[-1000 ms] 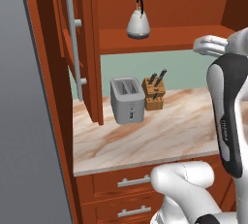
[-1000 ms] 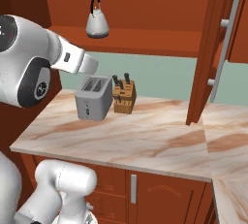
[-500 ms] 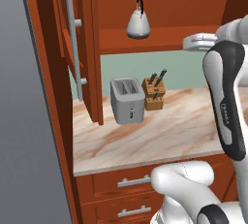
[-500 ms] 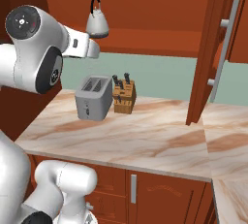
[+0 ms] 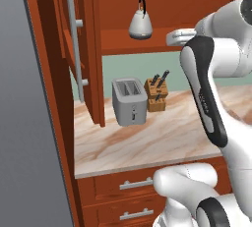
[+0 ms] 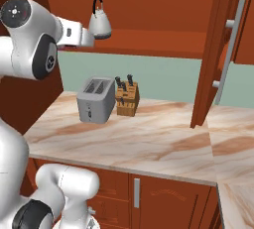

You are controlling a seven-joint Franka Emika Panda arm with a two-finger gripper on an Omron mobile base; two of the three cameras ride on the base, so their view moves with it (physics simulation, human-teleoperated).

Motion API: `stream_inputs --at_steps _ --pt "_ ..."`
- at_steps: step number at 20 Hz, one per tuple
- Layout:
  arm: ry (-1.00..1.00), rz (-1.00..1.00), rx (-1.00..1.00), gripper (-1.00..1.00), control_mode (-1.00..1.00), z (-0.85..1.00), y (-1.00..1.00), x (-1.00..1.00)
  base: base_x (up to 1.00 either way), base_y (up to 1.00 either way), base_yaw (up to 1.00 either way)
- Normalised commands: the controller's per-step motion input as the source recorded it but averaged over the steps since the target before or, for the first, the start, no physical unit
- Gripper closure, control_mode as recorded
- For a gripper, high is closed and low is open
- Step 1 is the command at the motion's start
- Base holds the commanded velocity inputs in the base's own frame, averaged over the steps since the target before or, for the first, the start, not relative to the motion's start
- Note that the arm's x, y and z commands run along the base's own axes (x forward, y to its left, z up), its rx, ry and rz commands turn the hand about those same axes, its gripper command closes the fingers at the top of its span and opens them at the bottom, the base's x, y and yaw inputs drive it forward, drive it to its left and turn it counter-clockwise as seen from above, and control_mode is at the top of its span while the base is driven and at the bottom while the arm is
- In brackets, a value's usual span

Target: Open the cabinet, pick the kettle from the cabinet, and place it in the sink.

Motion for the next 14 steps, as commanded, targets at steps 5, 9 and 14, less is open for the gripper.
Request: stream_inputs --at_steps 5,9,14 --pt "-0.10 0.05 0.00 -1.00 -1.00 0.09 0.14 0.37 0.00 0.00 0.00" --pt "-0.07 0.05 0.00 -1.00 -1.00 0.11 0.19 0.39 0.00 0.00 0.00" --pt "0.00 0.00 0.00 -1.00 -1.00 0.12 0.15 0.42 0.00 0.00 0.00"
